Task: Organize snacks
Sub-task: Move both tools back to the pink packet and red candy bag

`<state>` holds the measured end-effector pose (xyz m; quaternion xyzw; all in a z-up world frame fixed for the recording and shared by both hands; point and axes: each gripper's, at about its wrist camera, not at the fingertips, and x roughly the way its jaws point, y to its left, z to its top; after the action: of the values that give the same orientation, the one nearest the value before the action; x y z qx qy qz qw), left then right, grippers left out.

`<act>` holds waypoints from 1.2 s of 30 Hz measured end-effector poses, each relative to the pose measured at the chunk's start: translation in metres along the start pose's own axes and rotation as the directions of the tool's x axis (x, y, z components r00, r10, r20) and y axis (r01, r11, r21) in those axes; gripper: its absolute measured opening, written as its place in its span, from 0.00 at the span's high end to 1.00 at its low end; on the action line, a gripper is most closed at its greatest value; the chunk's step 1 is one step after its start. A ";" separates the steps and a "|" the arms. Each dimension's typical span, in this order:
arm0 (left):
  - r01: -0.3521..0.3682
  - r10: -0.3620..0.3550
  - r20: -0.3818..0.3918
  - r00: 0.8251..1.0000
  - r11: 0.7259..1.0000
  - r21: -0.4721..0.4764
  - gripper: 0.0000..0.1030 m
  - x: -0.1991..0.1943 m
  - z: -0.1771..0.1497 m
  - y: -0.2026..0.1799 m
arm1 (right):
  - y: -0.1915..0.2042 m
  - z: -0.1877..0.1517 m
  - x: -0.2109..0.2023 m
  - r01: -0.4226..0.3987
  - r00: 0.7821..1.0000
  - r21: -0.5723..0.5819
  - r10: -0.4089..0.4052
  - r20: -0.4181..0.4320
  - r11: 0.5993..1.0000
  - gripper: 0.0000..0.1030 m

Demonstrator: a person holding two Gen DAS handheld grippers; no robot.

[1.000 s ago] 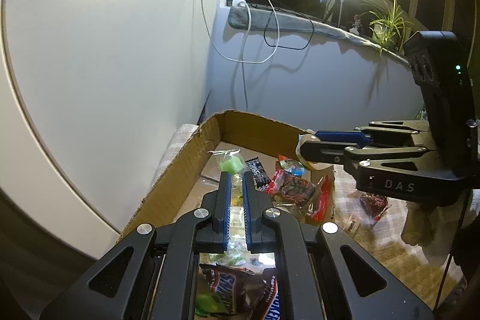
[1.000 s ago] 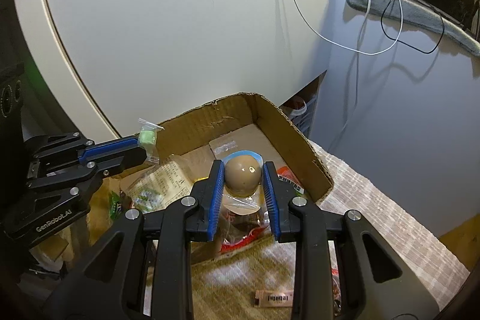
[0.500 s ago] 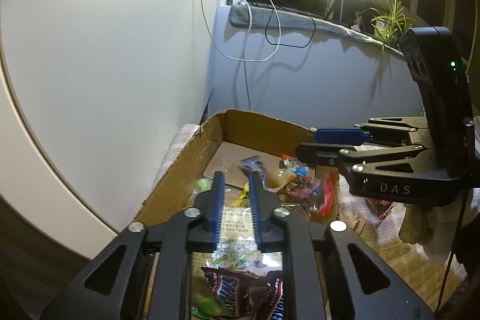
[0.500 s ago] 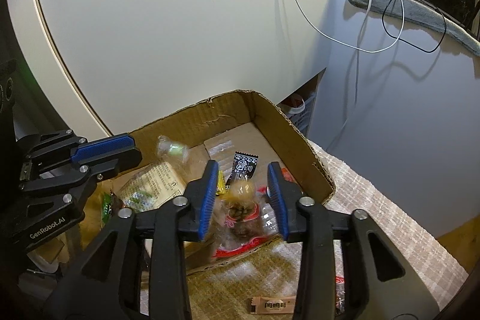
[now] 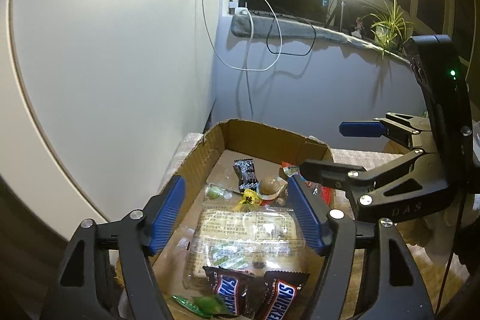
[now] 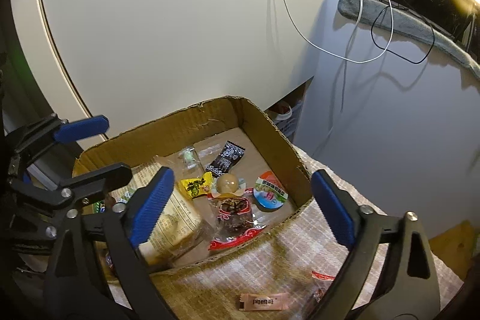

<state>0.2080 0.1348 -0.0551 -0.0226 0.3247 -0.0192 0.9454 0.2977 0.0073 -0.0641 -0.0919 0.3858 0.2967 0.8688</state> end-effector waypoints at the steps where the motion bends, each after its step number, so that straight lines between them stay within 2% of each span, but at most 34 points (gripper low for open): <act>1: -0.003 0.003 0.002 1.000 1.000 0.002 0.27 -0.001 0.000 -0.001 | 0.001 0.000 -0.001 0.003 1.000 -0.004 -0.003 -0.002 1.000 0.06; 20: 0.018 -0.019 0.021 1.000 0.999 0.036 0.27 -0.028 -0.001 -0.031 | -0.007 -0.021 -0.052 0.050 0.998 0.001 -0.050 0.028 0.999 0.06; 28: 0.055 -0.055 0.005 0.998 0.997 0.045 0.27 -0.032 -0.009 -0.051 | -0.033 -0.044 -0.078 0.080 0.997 0.041 -0.080 0.021 0.996 0.05; 36: 0.112 -0.110 -0.025 0.994 0.992 0.057 0.27 -0.026 -0.017 -0.077 | -0.077 -0.075 -0.094 0.106 0.994 0.129 -0.105 -0.012 0.986 0.05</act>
<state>0.1754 0.0585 -0.0484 -0.0131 0.3327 -0.0813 0.9394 0.2477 -0.1257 -0.0529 -0.0564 0.4009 0.2244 0.8865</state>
